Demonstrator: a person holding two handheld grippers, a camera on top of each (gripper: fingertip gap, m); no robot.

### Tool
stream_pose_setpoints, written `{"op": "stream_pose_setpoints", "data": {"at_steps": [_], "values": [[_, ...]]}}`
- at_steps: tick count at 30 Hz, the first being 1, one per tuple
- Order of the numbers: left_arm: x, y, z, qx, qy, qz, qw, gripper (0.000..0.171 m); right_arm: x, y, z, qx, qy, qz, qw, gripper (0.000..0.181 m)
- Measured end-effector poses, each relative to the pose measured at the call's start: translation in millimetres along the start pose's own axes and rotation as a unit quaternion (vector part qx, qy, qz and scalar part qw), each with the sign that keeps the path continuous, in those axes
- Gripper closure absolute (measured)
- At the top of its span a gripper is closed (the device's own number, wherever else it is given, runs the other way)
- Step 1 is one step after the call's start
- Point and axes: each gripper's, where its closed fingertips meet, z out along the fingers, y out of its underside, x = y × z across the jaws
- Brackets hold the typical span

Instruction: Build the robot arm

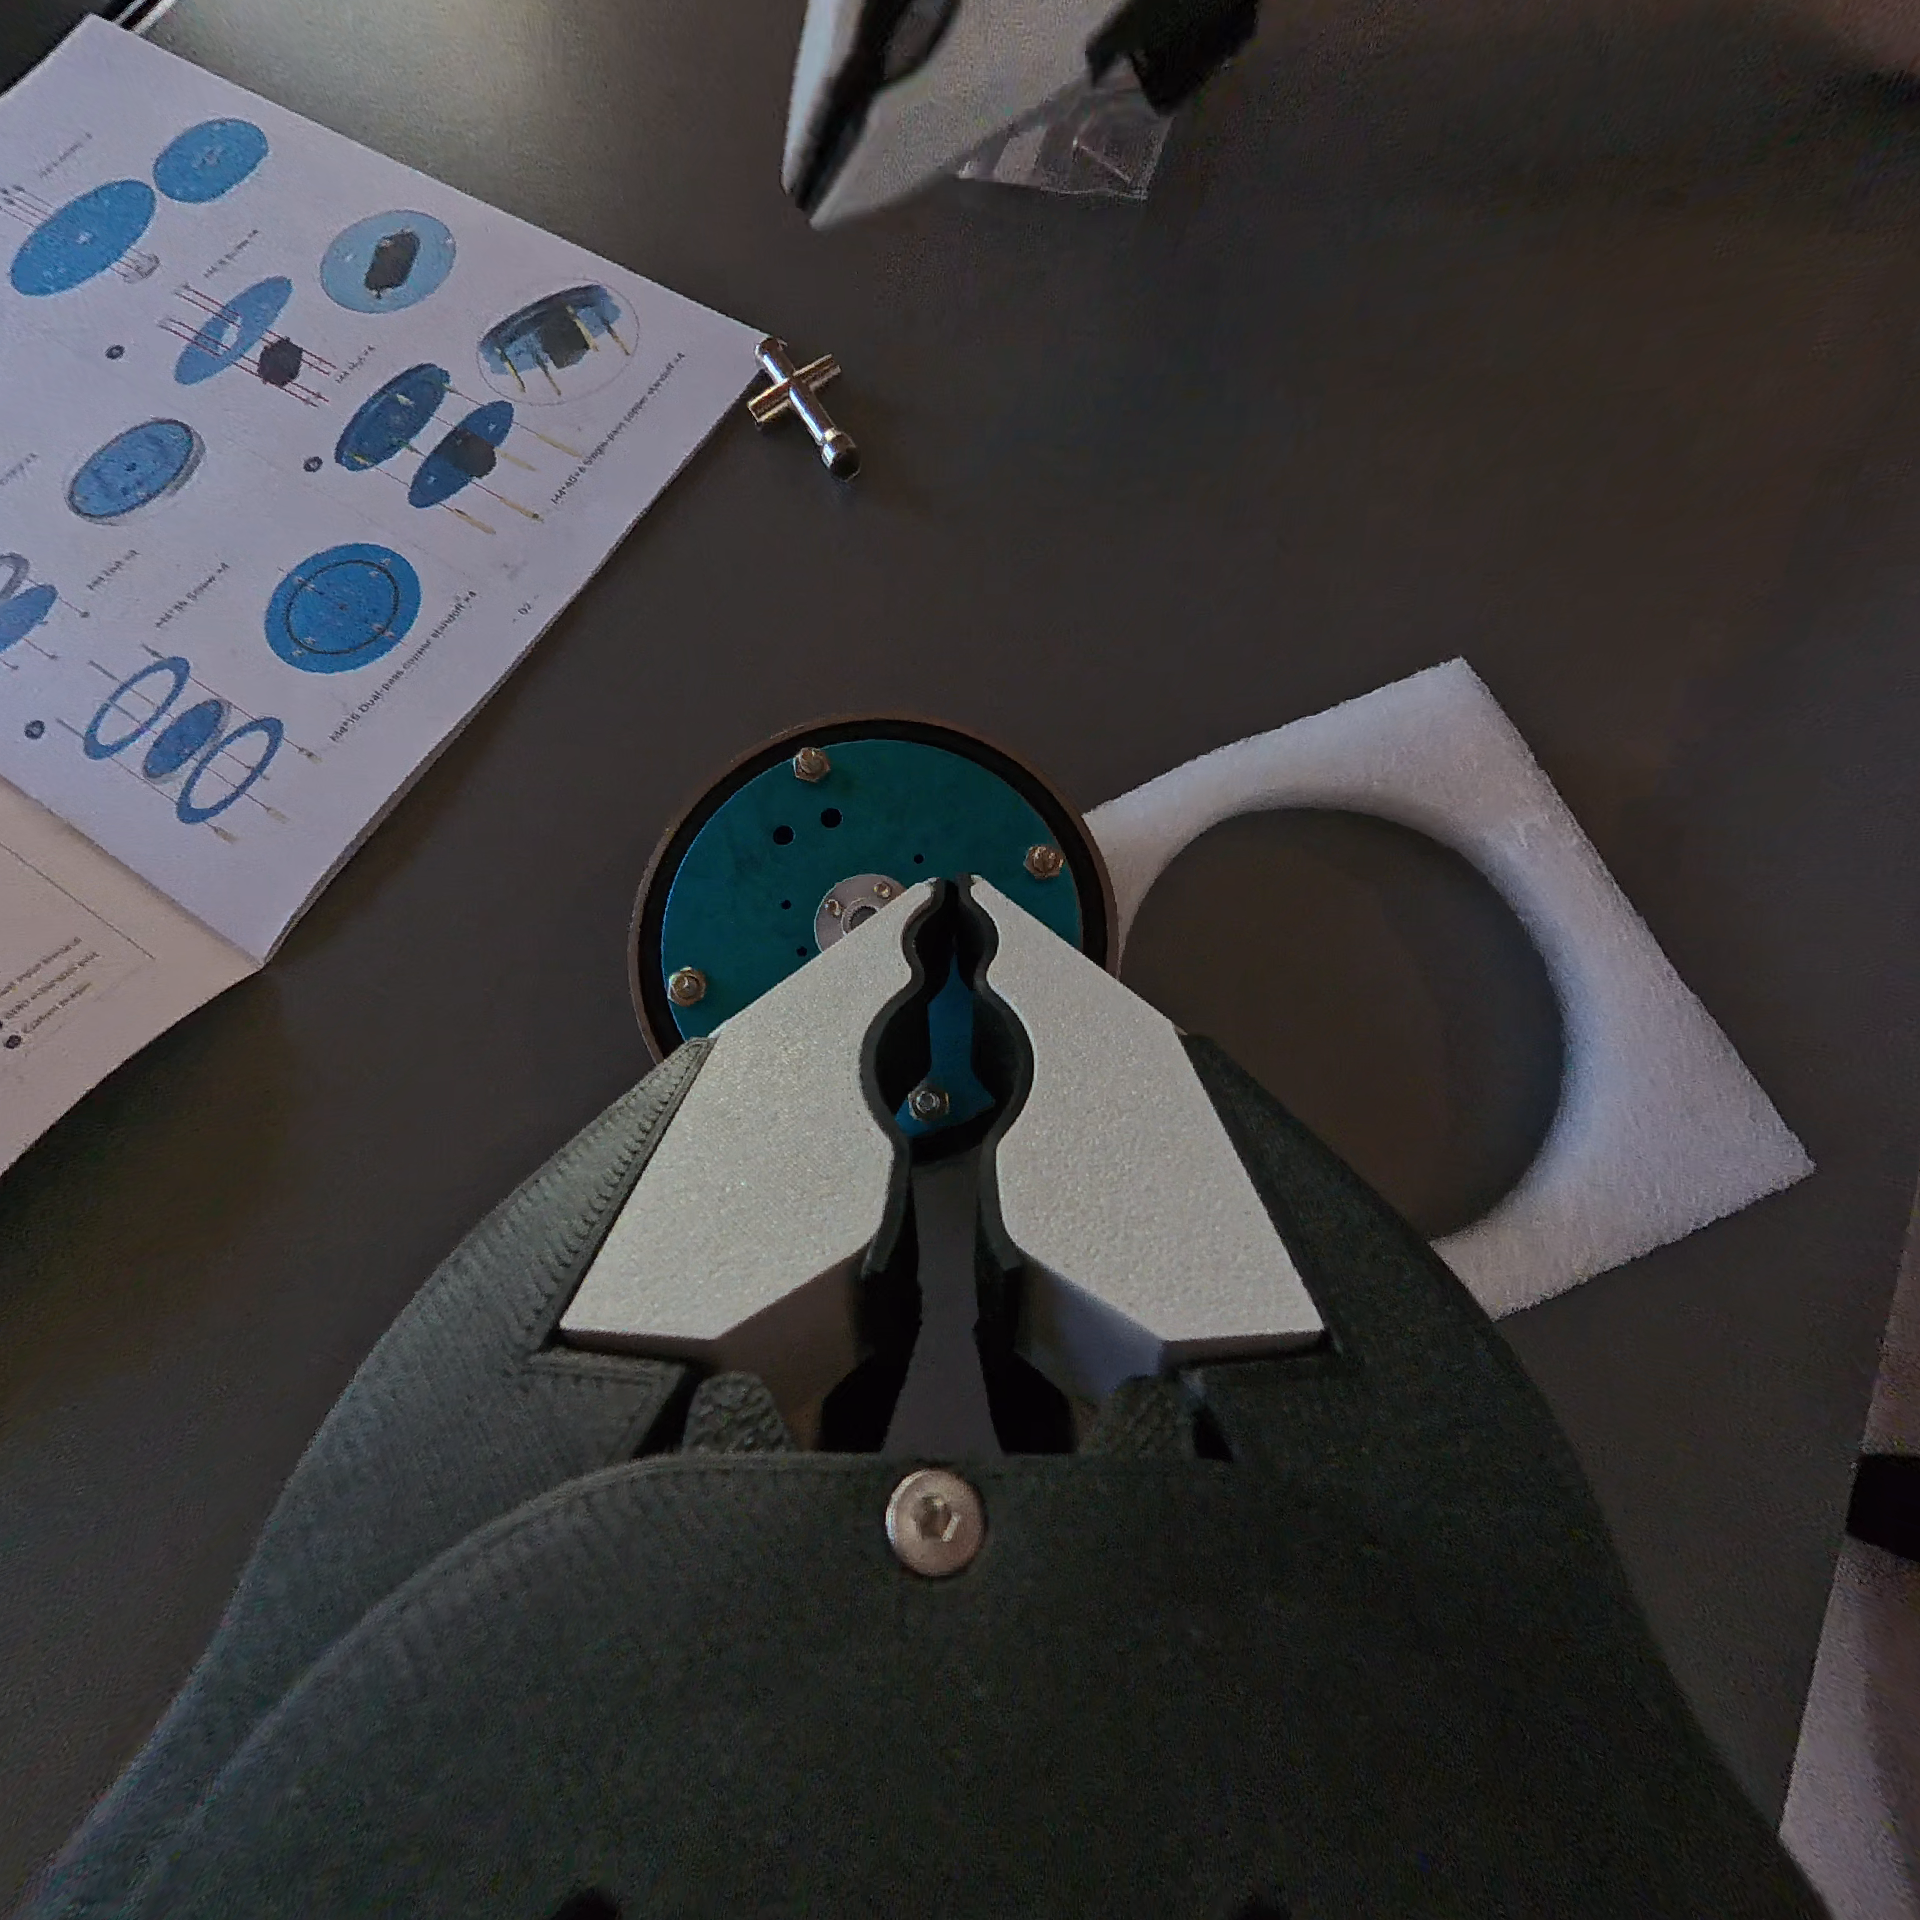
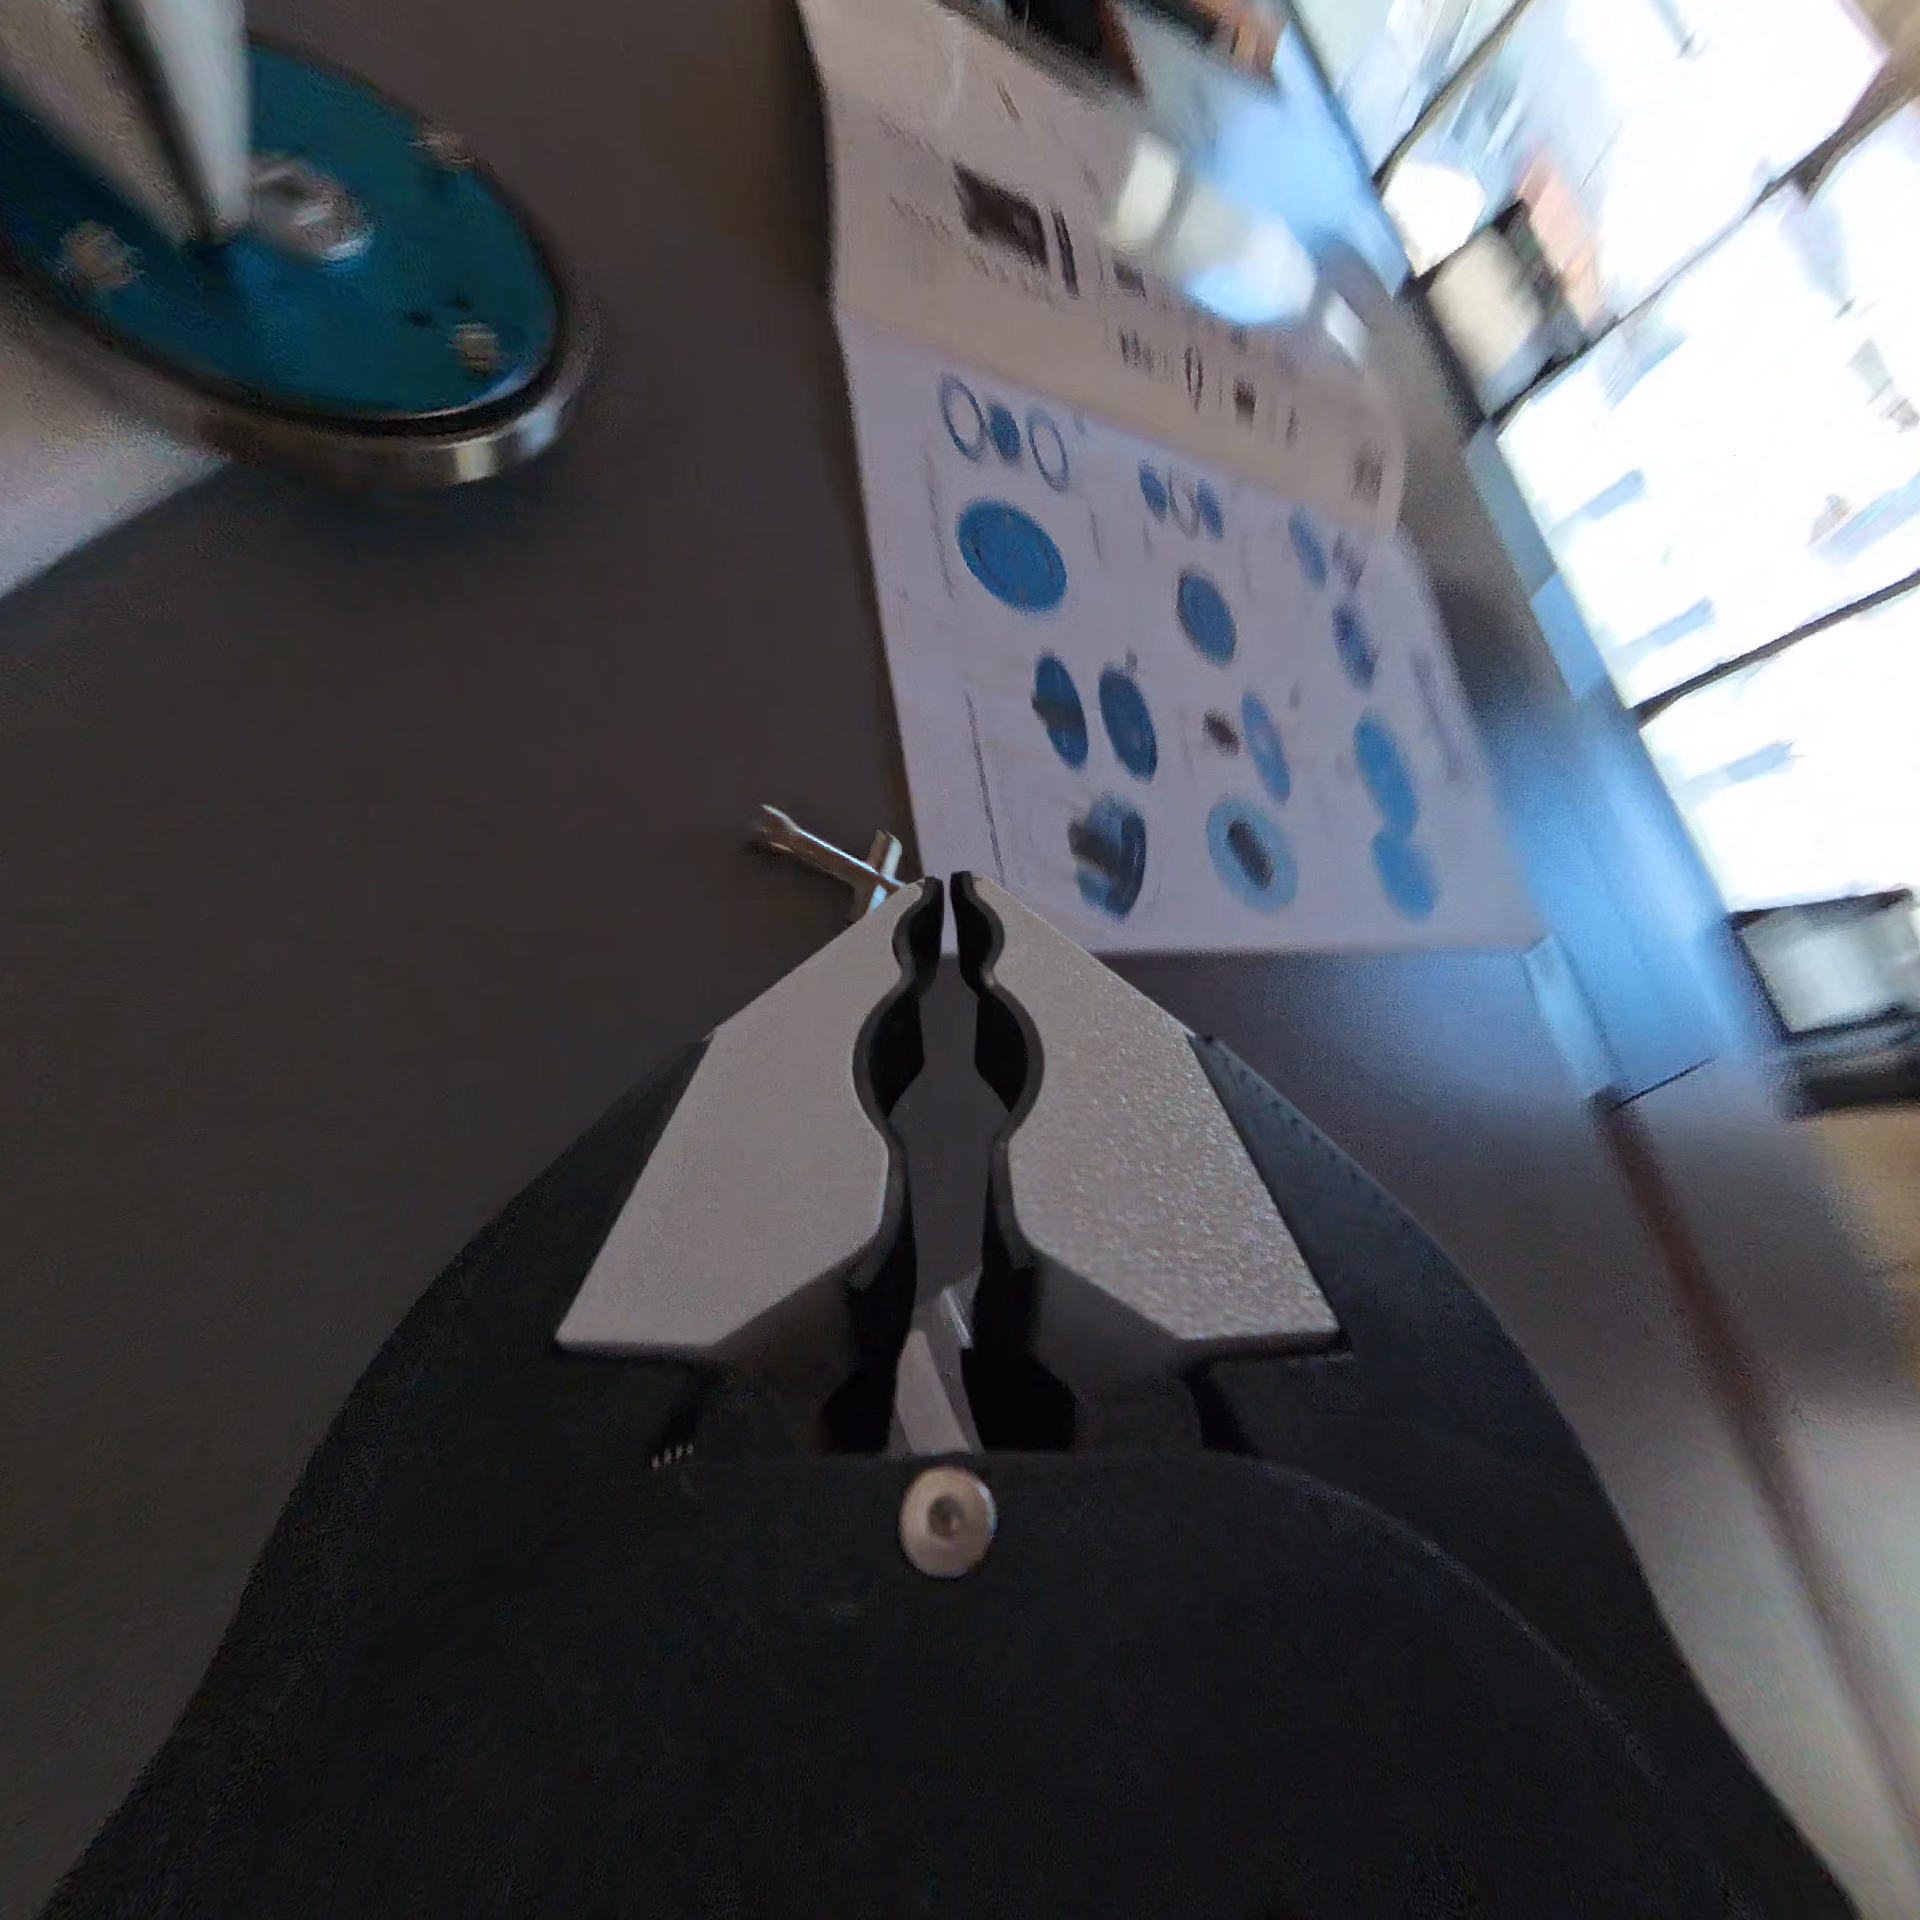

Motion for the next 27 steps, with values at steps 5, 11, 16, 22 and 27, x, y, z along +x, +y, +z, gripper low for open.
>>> {"op": "stream_pose_setpoints", "data": {"at_steps": [5, 11, 16, 22, 27], "values": [[0, 0, 0, 0.009, 0.002, -0.008, 1.0, 0.171, 2, 12, 12, -0.076, -0.18, 0.295, 0.935, 0.151], [0, 0, 0, 0.008, -0.004, -0.006, 1.0, 0.171, -14, 12, 20, -0.185, -0.217, 0.218, 0.934, 0.148], [0, -1, 0, 0.005, -0.012, 0.002, 1.0, 0.171, -23, 22, 26, -0.233, -0.205, 0.18, 0.933, 0.163], [0, -1, 1, 0.008, -0.003, -0.003, 1.0, 0.171, -19, 21, 30, -0.226, -0.188, 0.106, 0.95, 0.151], [0, -1, 1, 0.009, -0.006, 0.003, 1.0, 0.171, -22, 13, 38, -0.205, -0.233, 0.086, 0.947, 0.147]]}}
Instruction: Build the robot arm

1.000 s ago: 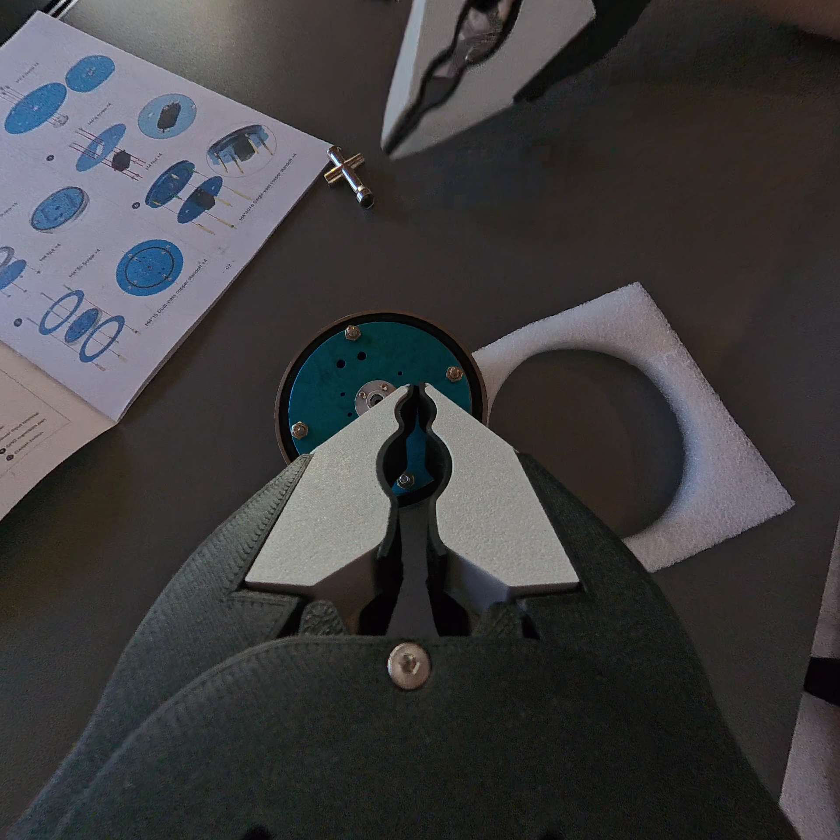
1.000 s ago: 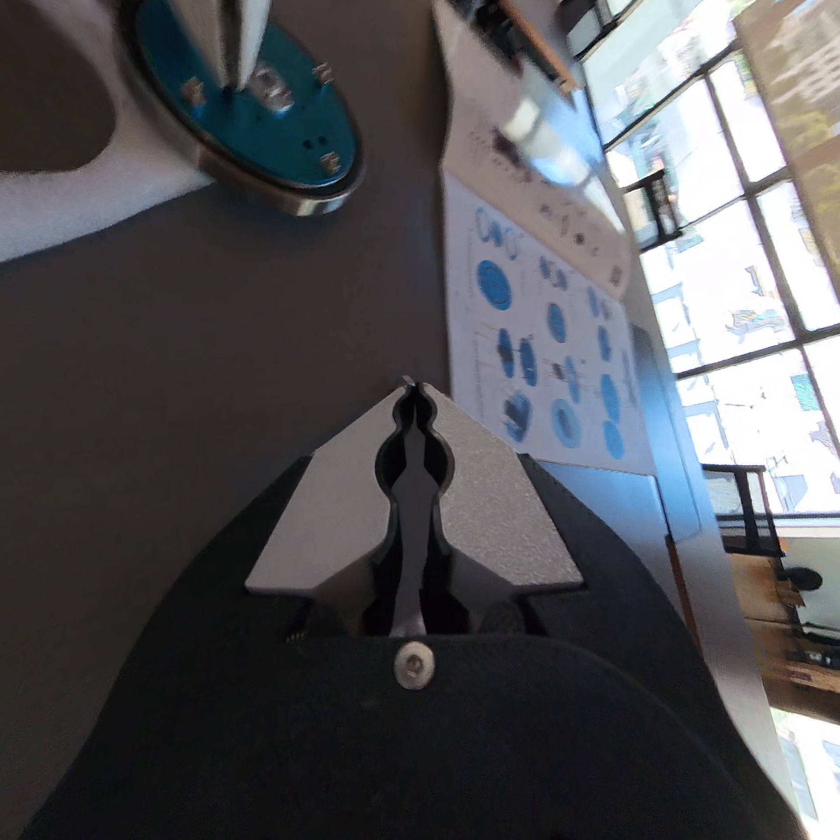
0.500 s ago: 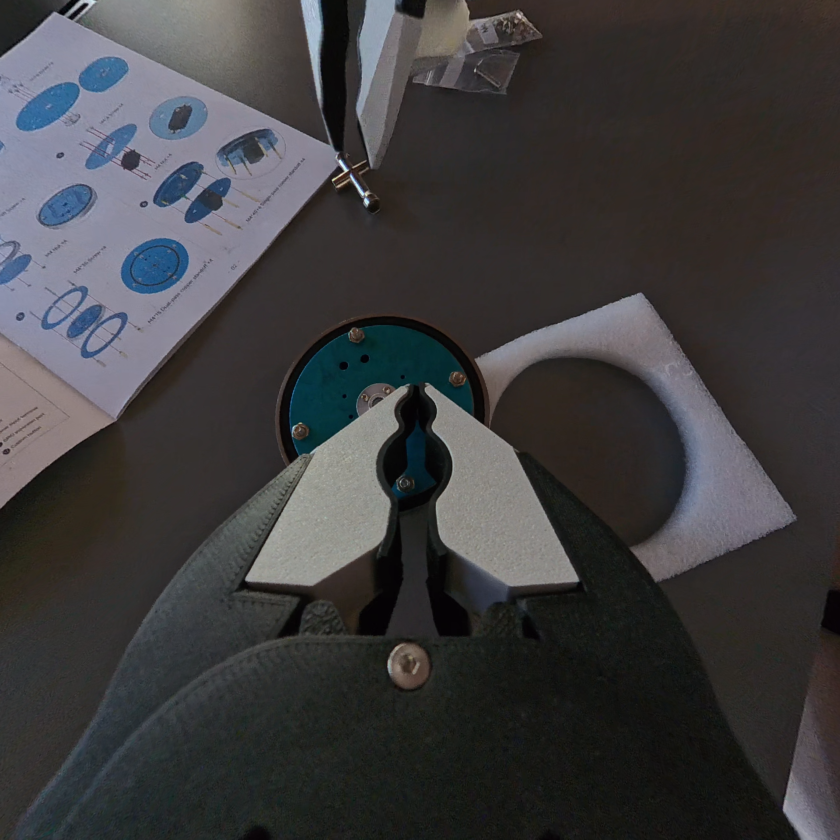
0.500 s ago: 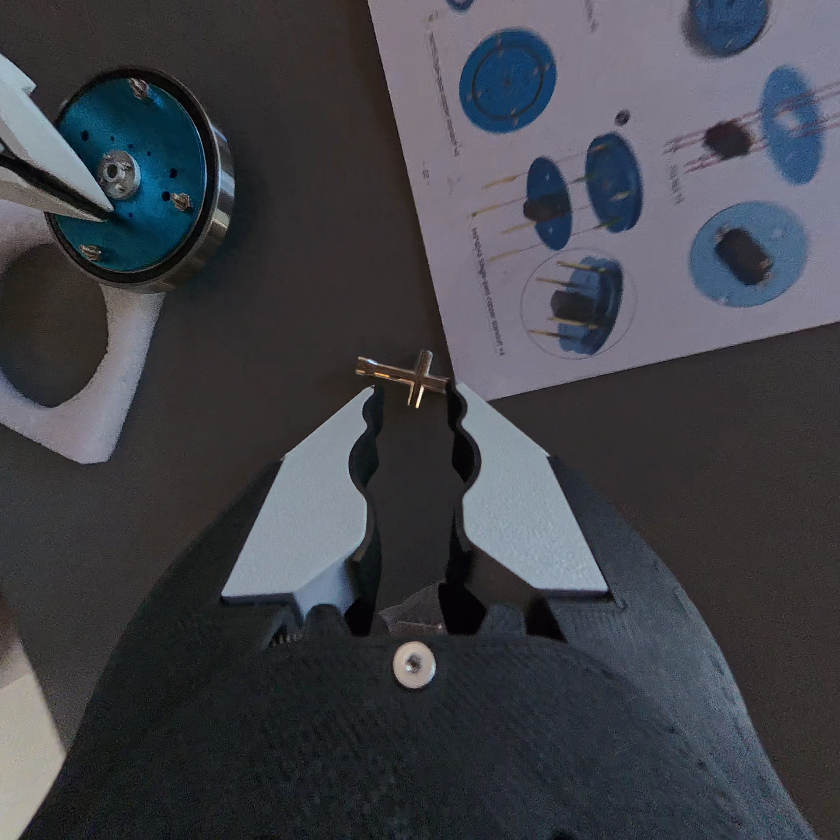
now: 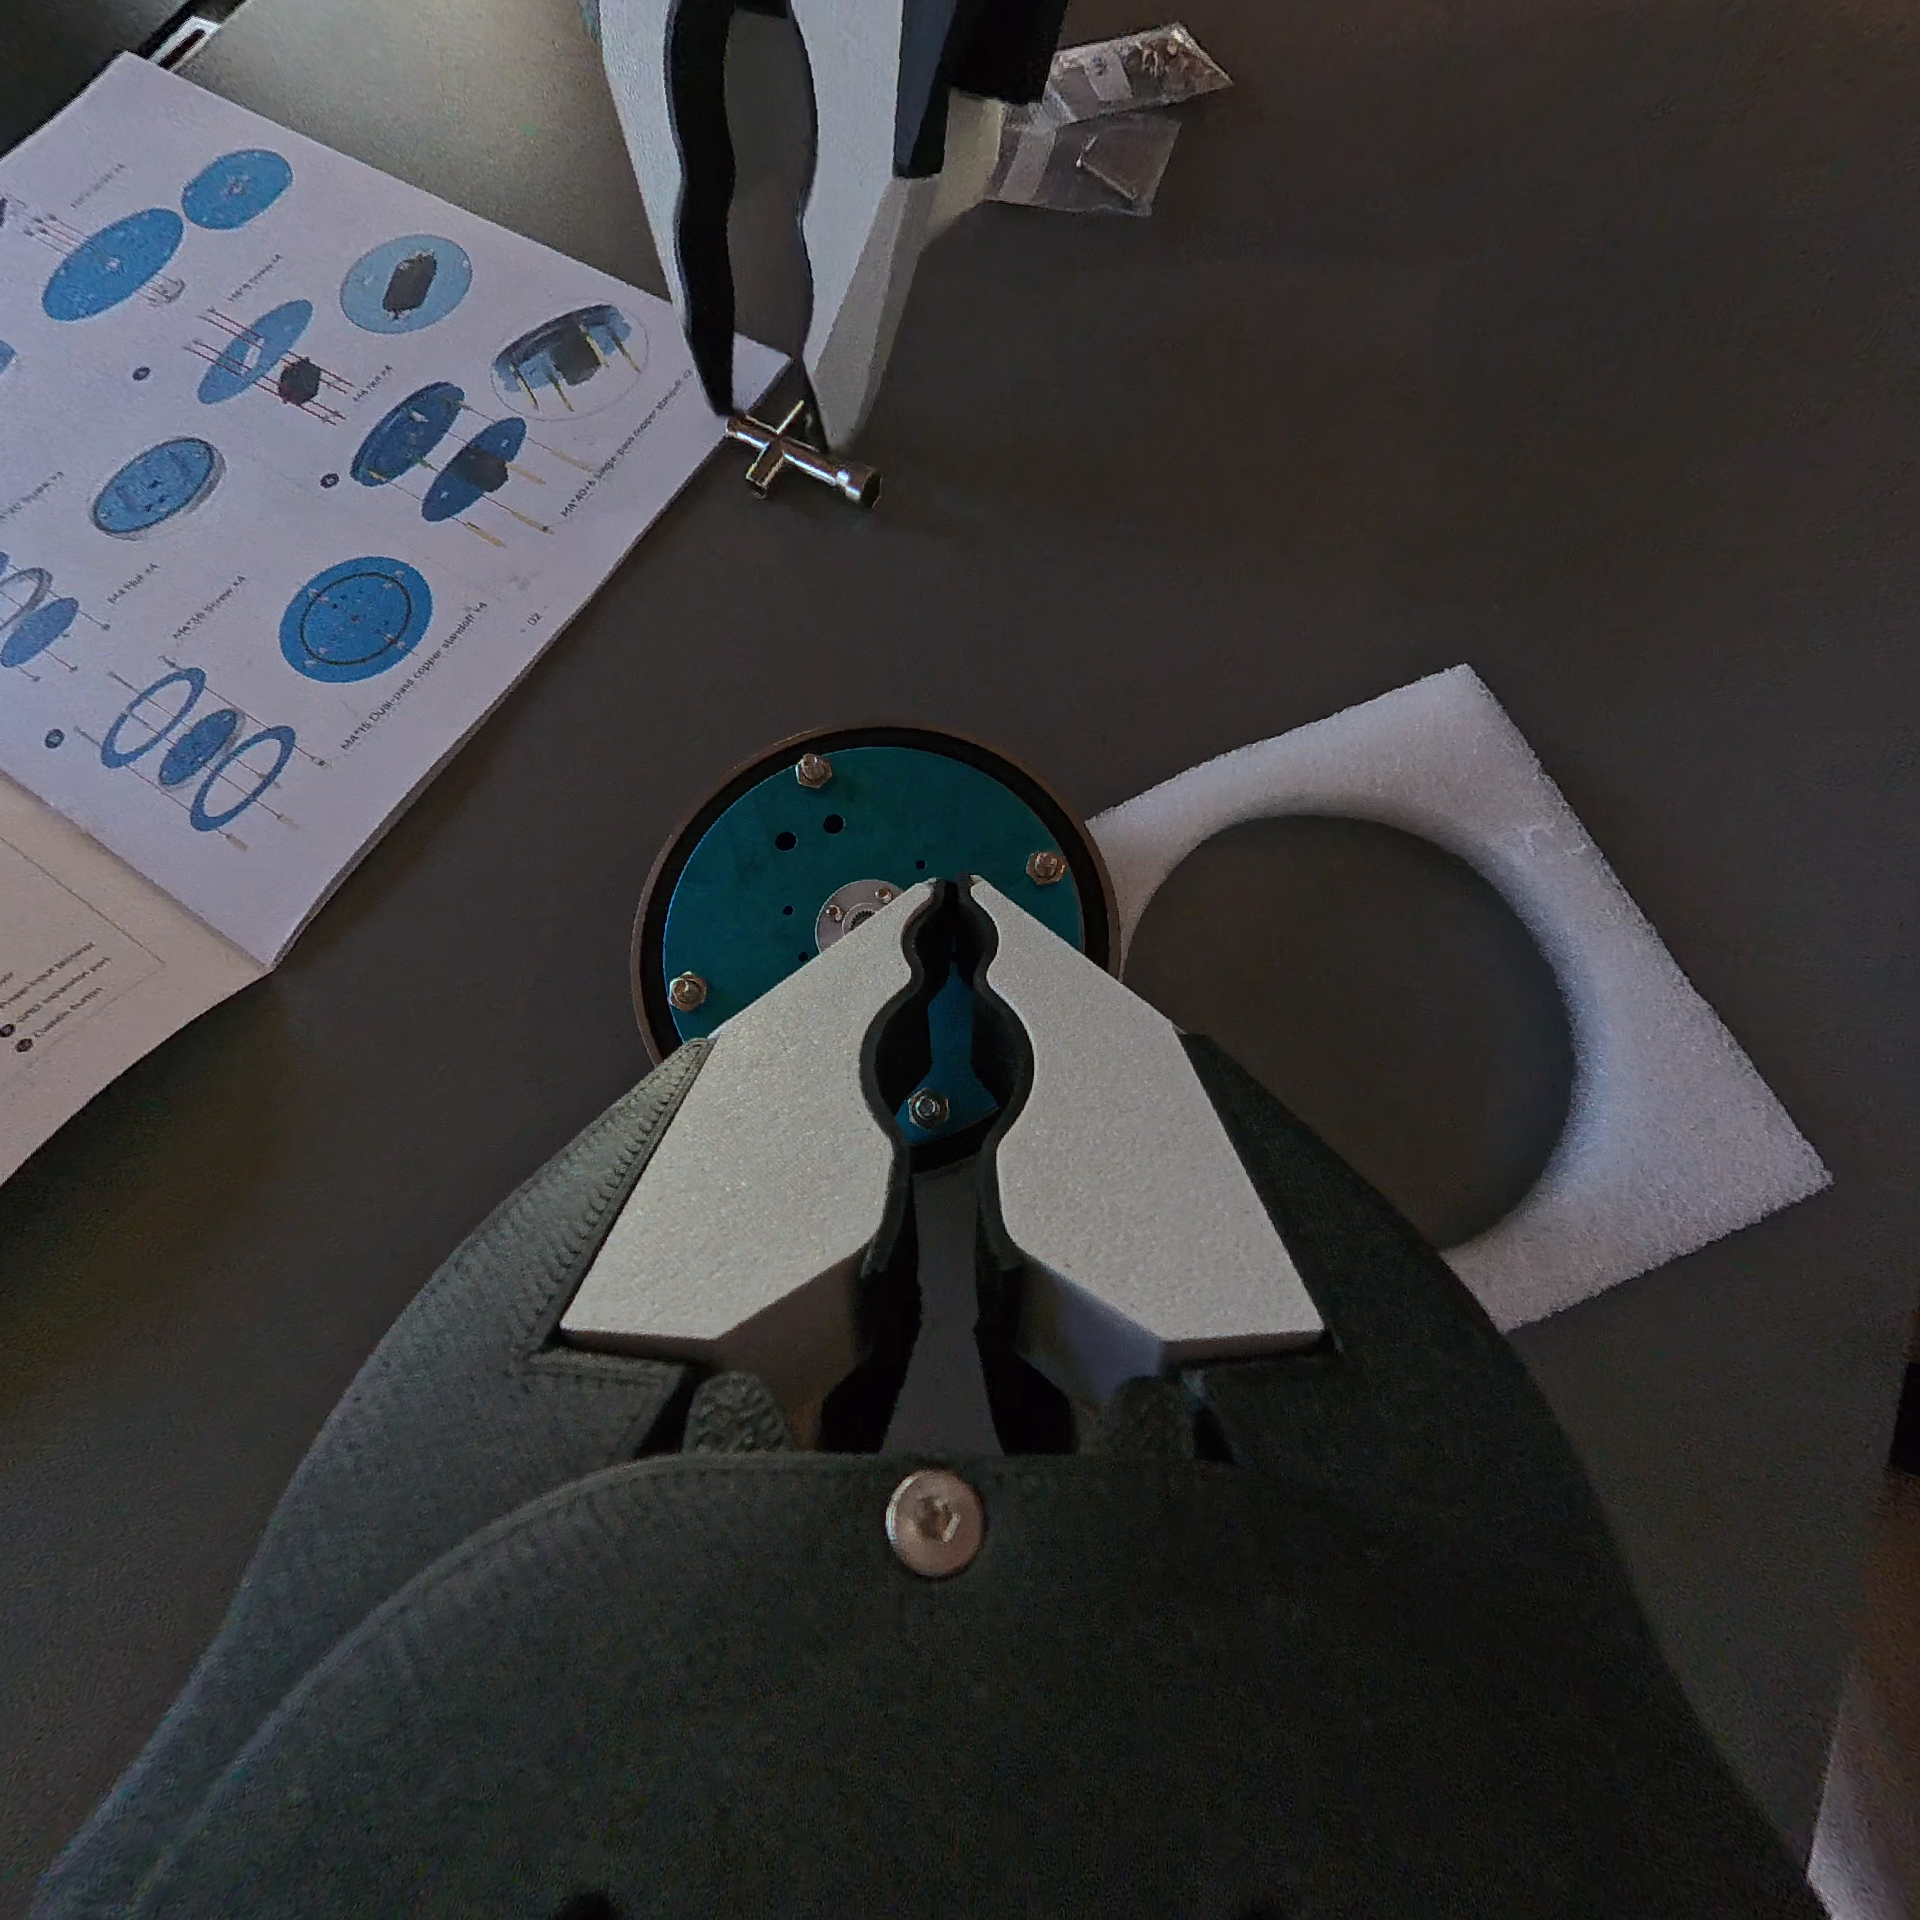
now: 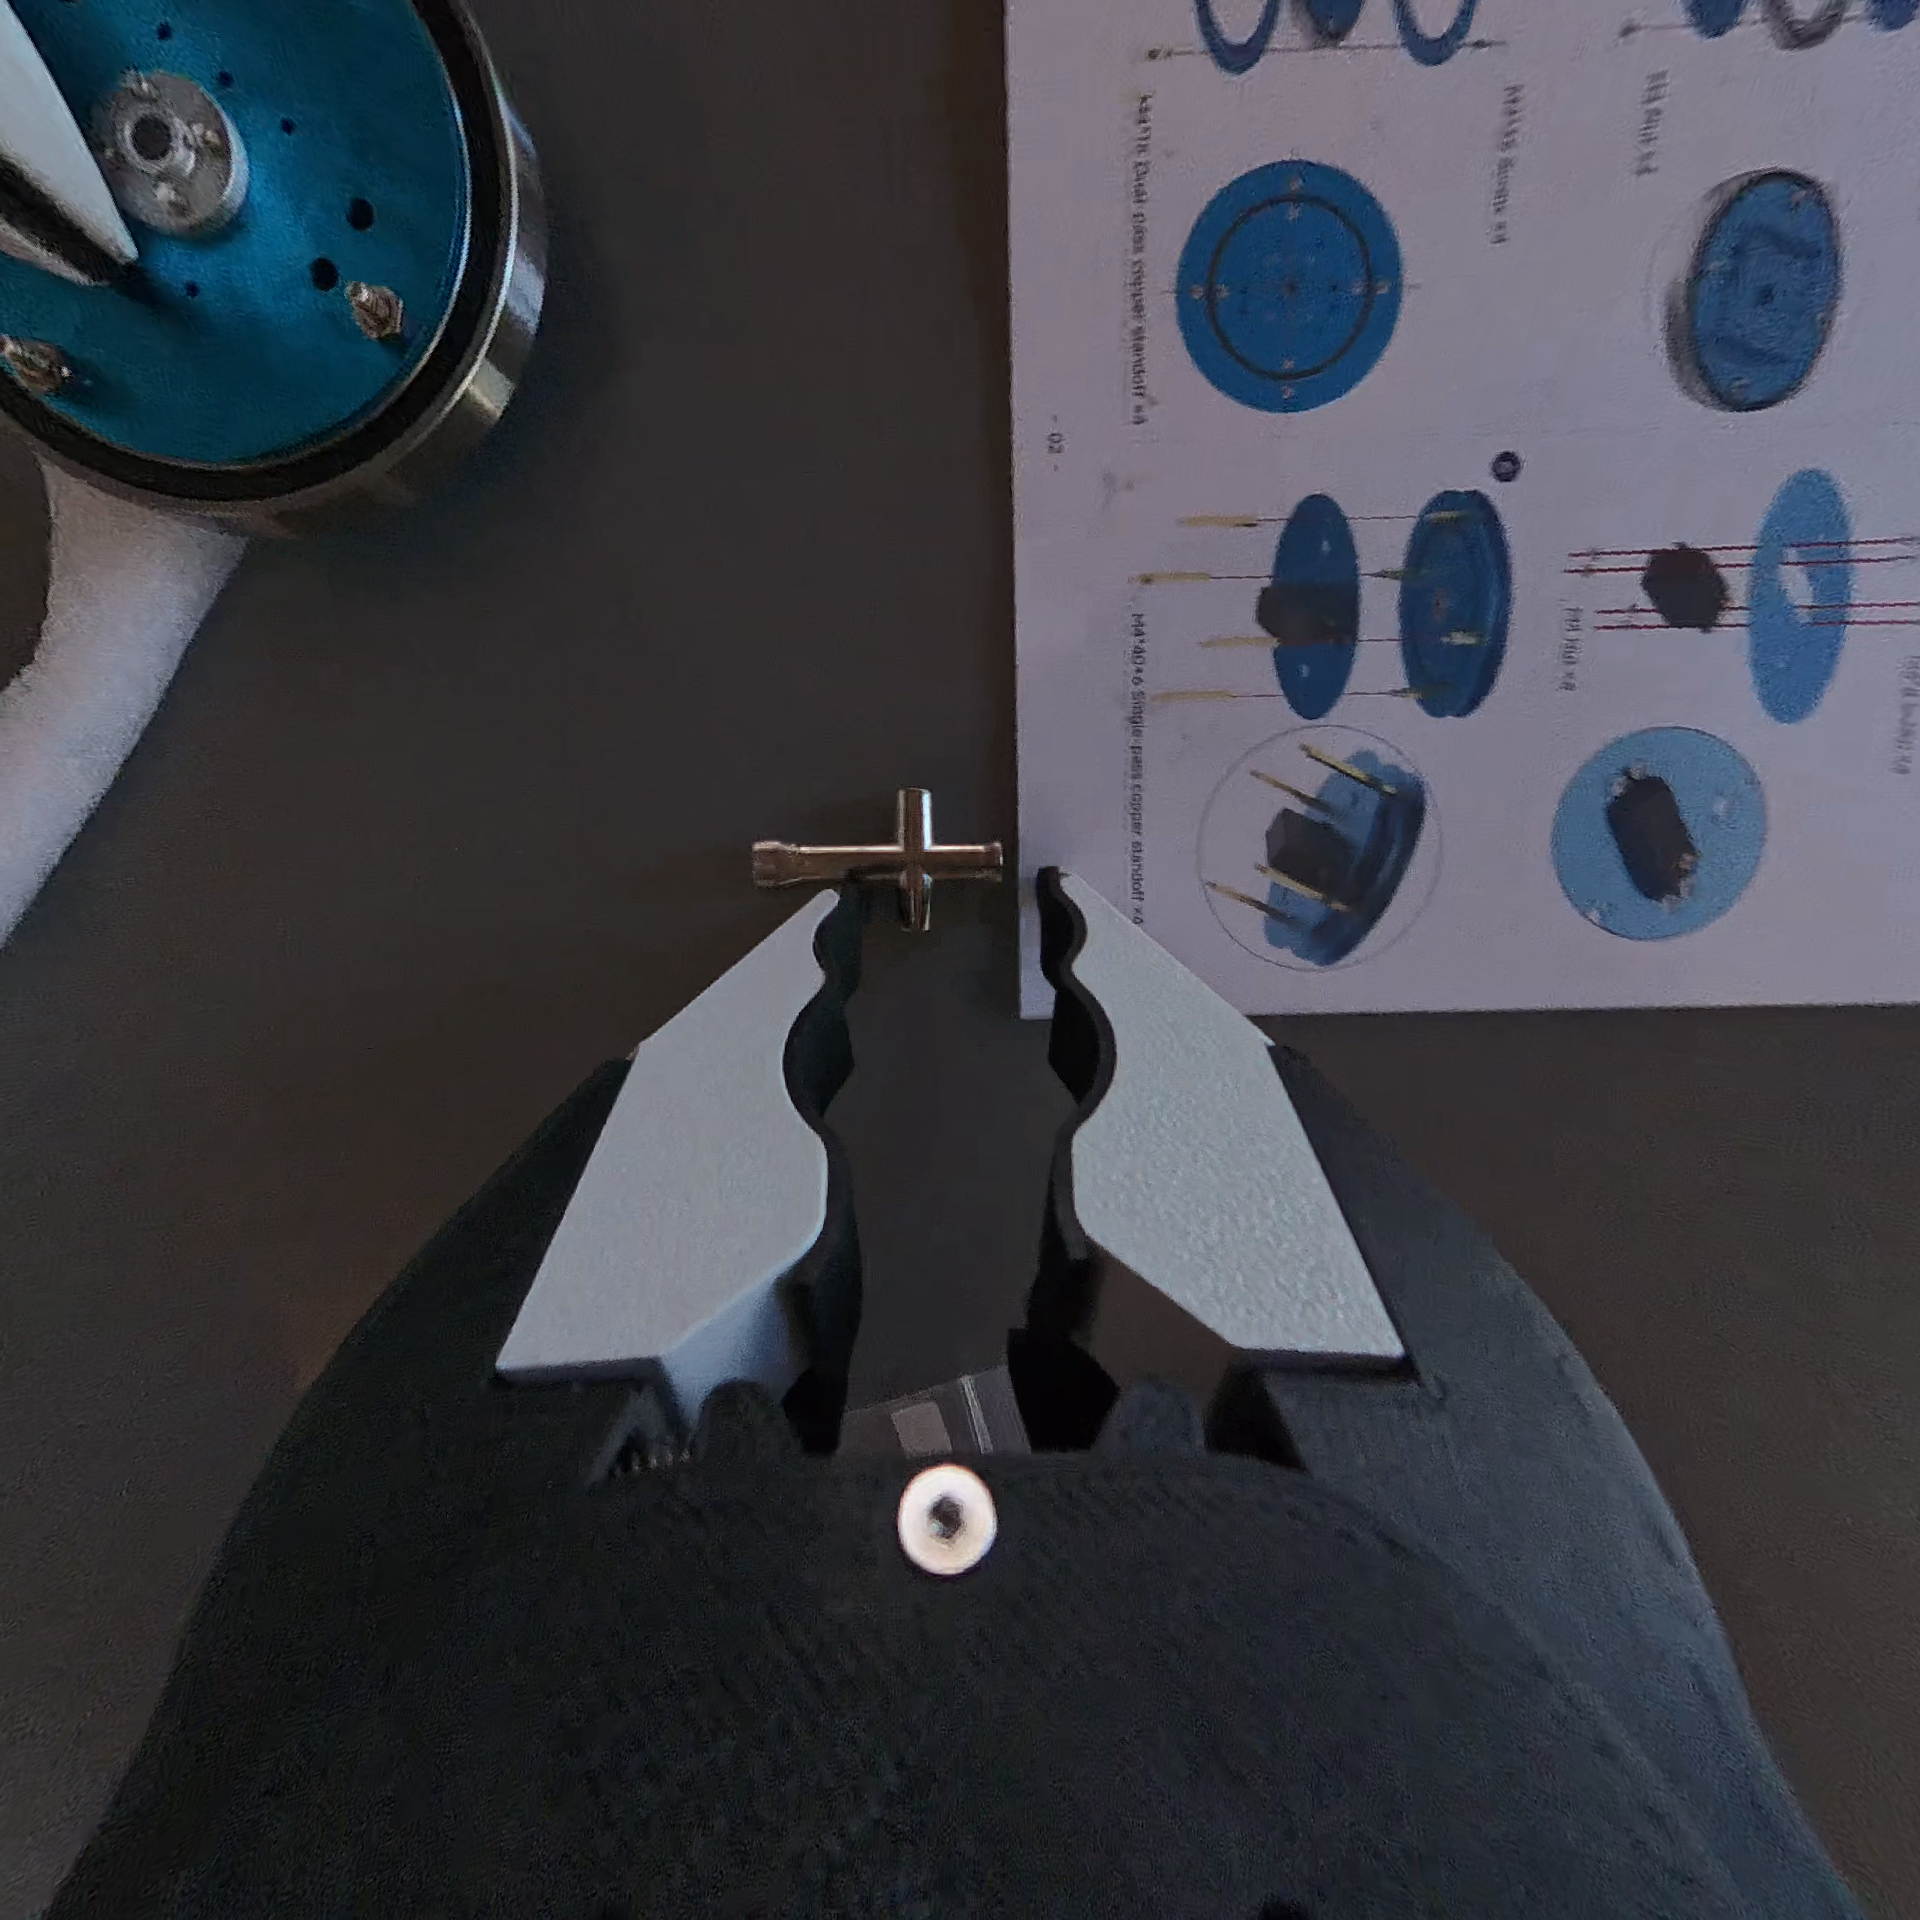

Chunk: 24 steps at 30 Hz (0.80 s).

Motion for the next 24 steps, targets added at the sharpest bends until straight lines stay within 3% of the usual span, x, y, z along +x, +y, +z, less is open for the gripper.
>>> {"op": "stream_pose_setpoints", "data": {"at_steps": [8, 12, 15, 17, 20, 23, 24], "values": [[0, 0, 0, 0.003, 0.003, -0.004, 1.0, 0.171, 0, -8, 4, 0.005, -0.015, -0.028, 0.999, 0.161], [0, 0, 0, 0.002, 0.0, -0.003, 1.0, 0.171, -3, -10, 1, 0.014, 0.017, -0.052, 0.998, 0.162], [0, 0, 0, 0.003, 0.002, -0.006, 1.0, 0.171, -17, -37, -19, 0.104, 0.074, -0.085, 0.988, 0.162], [0, 0, 1, 0.003, 0.001, -0.007, 1.0, 0.171, -34, -62, -42, 0.179, 0.147, -0.131, 0.964, 0.162], [0, -1, 1, 0.003, -0.002, -0.005, 1.0, 0.171, -76, -93, -61, 0.259, 0.269, -0.24, 0.896, 0.163], [0, 0, 1, 0.007, -0.005, -0.002, 1.0, 0.171, -107, -108, -59, 0.264, 0.386, -0.357, 0.808, 0.162], [0, 0, 1, 0.007, -0.005, -0.002, 1.0, 0.171, -116, -110, -55, 0.268, 0.399, -0.381, 0.79, 0.162]]}}
